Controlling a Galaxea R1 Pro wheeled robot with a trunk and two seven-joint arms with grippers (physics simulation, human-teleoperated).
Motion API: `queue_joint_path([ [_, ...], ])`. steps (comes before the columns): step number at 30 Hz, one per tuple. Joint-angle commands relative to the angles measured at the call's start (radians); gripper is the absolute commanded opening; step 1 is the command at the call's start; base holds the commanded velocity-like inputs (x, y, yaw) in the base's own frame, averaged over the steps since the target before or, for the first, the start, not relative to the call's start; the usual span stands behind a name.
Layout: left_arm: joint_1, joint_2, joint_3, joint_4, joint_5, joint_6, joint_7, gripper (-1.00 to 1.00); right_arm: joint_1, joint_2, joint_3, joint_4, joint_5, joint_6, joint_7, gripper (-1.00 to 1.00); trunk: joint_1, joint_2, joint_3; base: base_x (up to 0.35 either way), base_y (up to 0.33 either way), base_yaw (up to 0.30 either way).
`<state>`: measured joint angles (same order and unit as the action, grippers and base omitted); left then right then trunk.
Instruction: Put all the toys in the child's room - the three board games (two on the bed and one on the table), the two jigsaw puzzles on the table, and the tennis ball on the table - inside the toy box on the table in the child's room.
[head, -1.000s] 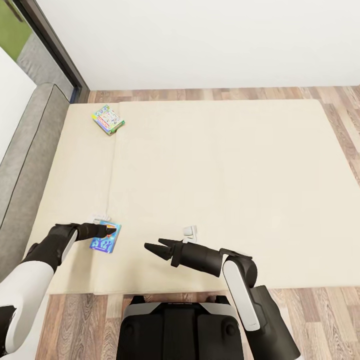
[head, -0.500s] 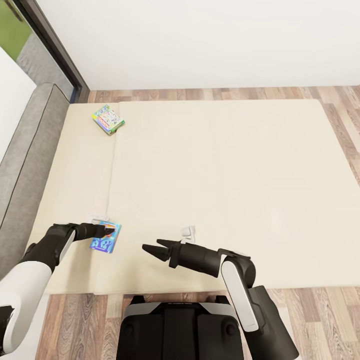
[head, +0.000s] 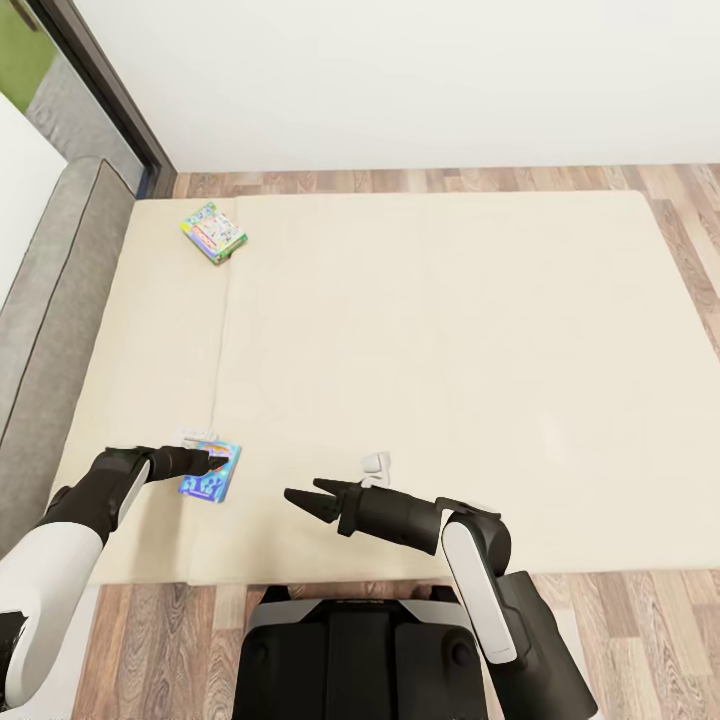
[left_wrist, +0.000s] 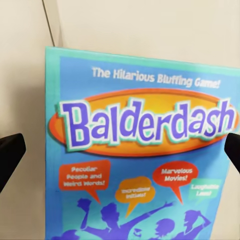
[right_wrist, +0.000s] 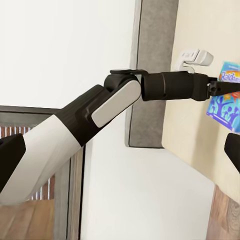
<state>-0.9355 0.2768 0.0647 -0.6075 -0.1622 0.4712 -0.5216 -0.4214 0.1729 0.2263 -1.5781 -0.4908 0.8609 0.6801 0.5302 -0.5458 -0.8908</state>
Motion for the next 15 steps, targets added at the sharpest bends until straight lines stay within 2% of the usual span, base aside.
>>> queue_joint_path([
  [1, 0.000, -0.001, 0.006, -0.002, -0.011, 0.004, -0.009, 1.00, 0.000, 0.000, -0.001, 0.000, -0.002, 0.006, 0.001, 1.00, 0.000, -0.001, -0.002, 0.000, 0.000, 0.000],
  [15, 0.000, -0.001, 0.006, -0.002, -0.010, 0.004, -0.008, 1.00, 0.000, 0.000, -0.001, 0.000, -0.002, 0.006, 0.001, 1.00, 0.000, -0.001, -0.022, 0.000, 0.000, 0.000],
])
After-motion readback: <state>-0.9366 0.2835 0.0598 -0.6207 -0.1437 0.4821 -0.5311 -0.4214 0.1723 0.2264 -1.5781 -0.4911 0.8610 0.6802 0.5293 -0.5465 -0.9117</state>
